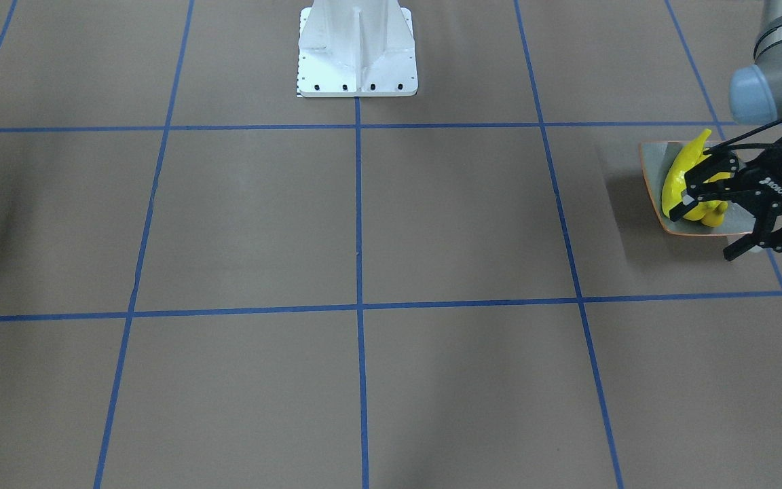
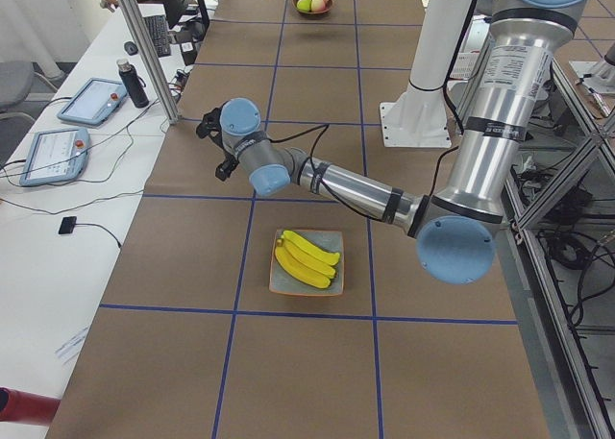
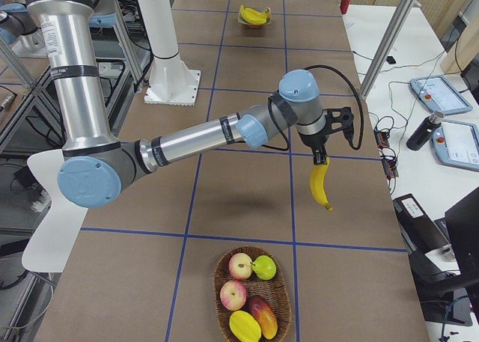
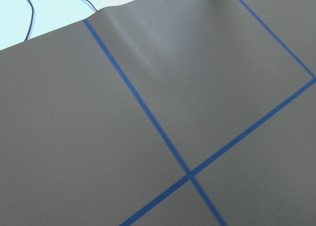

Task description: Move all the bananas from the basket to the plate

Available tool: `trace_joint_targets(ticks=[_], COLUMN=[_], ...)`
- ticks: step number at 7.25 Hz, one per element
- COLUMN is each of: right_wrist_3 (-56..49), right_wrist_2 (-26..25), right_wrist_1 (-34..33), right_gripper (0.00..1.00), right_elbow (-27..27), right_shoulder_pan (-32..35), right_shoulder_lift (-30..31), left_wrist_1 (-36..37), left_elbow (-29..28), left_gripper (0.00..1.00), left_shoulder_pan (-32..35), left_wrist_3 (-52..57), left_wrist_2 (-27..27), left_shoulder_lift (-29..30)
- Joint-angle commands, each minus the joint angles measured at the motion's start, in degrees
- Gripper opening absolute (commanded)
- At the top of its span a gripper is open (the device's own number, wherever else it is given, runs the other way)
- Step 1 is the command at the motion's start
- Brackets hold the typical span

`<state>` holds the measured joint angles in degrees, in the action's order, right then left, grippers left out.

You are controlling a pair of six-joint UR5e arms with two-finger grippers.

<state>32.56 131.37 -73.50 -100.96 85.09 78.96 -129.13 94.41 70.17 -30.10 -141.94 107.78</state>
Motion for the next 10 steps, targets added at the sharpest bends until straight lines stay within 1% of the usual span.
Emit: trace_joint_targets(ticks=[1,2,3,4,5,6,7,8,9,10], right_wrist_3=[6.0,7.76,11.96,17.92,21.8,24.45,25.96,27.28,28.95,30.53], right_wrist_2=[0.72,2.12,2.48,2.14,2.13,2.13,2.48,2.66,4.23,5.72], right_wrist_1=[0.19,0.02,0.11,0.28,0.28,0.28,0.2,0.11,0.28,0.46], right_gripper=[0.0,0.0,0.0,0.0,0.0,0.0,0.0,0.0,0.0,0.0], right_elbow=[-0.11,-0.63,-1.6,-2.04,-1.96,-1.87,-1.87,-1.78,-1.78,-1.96], right_shoulder_pan=[-5.09,-7.37,-10.27,-13.25,-15.63,-17.83,-18.98,-19.87,-20.14,-20.92], right_shoulder_lift=[-4.94,-7.22,-9.15,-11.78,-13.81,-15.05,-16.19,-16.99,-17.78,-18.13], left_wrist_1=[0.11,0.11,0.11,-0.33,-2.5,-7.4,-13.89,-20.22,-24.46,-27.89], left_elbow=[-0.28,-2.37,-3.61,-3.88,-3.97,-4.67,-6.5,-7.91,-7.92,-8.01], left_gripper=[1.0,1.0,1.0,1.0,1.0,0.99,0.91,0.83,0.84,0.93], left_shoulder_pan=[-5.71,-8.79,-10.12,-10.22,-11.27,-15.02,-19.32,-20.5,-21.73,-23.83], left_wrist_3=[-9.78,-10.06,-10.33,-14.85,-16.03,-16.04,-16.04,-16.48,-16.48,-16.48], left_wrist_2=[0.0,0.09,0.09,0.18,1.83,7.5,14.17,15.98,16.26,19.65], left_shoulder_lift=[7.67,11.8,13.75,14.99,16.05,17.62,18.95,19.13,19.22,19.74])
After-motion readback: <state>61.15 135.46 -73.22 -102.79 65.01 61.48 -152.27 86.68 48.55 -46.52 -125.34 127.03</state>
